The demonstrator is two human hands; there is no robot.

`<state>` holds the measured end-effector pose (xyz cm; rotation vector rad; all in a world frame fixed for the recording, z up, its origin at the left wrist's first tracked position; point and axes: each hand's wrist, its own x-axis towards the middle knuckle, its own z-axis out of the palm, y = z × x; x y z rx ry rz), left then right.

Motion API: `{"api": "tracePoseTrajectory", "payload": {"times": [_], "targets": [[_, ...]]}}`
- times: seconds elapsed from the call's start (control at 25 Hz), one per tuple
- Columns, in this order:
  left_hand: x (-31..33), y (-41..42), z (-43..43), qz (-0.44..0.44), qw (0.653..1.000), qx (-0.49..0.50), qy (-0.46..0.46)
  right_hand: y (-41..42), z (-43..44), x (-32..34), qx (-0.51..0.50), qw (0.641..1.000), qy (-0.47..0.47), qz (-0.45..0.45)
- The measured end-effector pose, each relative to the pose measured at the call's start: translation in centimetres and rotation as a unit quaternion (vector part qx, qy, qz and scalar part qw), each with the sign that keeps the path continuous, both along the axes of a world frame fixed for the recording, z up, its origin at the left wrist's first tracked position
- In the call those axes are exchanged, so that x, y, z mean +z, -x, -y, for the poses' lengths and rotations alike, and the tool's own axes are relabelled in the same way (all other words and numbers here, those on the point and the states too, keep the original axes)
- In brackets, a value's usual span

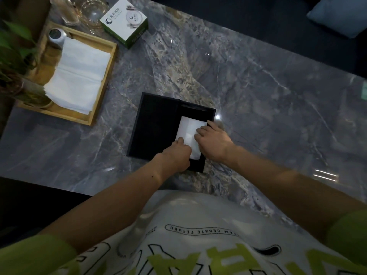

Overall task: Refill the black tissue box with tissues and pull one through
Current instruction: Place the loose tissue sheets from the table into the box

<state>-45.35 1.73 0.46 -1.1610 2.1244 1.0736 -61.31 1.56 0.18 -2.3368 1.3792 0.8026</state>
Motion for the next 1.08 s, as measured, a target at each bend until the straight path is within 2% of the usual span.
{"api": "tracePoseTrajectory", "payload": {"times": [0.2, 0.4, 0.52, 0.64, 0.76, 0.88, 1.0, 1.08], "targets": [[-0.2, 0.4, 0.2, 0.01, 1.0, -0.005, 0.001, -0.7, 0.0, 0.4, 0.015, 0.997, -0.024, -0.069], [-1.0, 0.3, 0.2, 0.015, 1.0, -0.012, 0.006, -0.8, -0.3, 0.7, 0.019, 0.996, -0.024, -0.086], [-0.8, -0.2, 0.4, -0.003, 1.0, 0.008, 0.009, -0.4, -0.4, 0.9, 0.009, 0.999, -0.019, -0.048], [0.3, -1.6, 0.9, -0.09, 0.994, 0.056, -0.004, 0.0, -0.4, 1.4, -0.041, 0.998, -0.015, 0.035], [2.4, -4.4, 1.5, -0.198, 0.961, 0.193, 0.011, -0.5, 0.2, 2.5, -0.139, 0.979, -0.022, 0.15], [3.7, -8.4, 2.4, -0.266, 0.895, 0.354, 0.043, -2.7, 2.1, 3.8, -0.184, 0.953, 0.014, 0.242], [3.8, -12.9, 4.1, -0.279, 0.833, 0.465, 0.107, -6.7, 4.9, 4.7, -0.205, 0.93, 0.035, 0.303], [3.6, -16.2, 5.8, -0.259, 0.808, 0.506, 0.154, -10.2, 7.0, 4.9, -0.206, 0.921, 0.036, 0.329]]}}
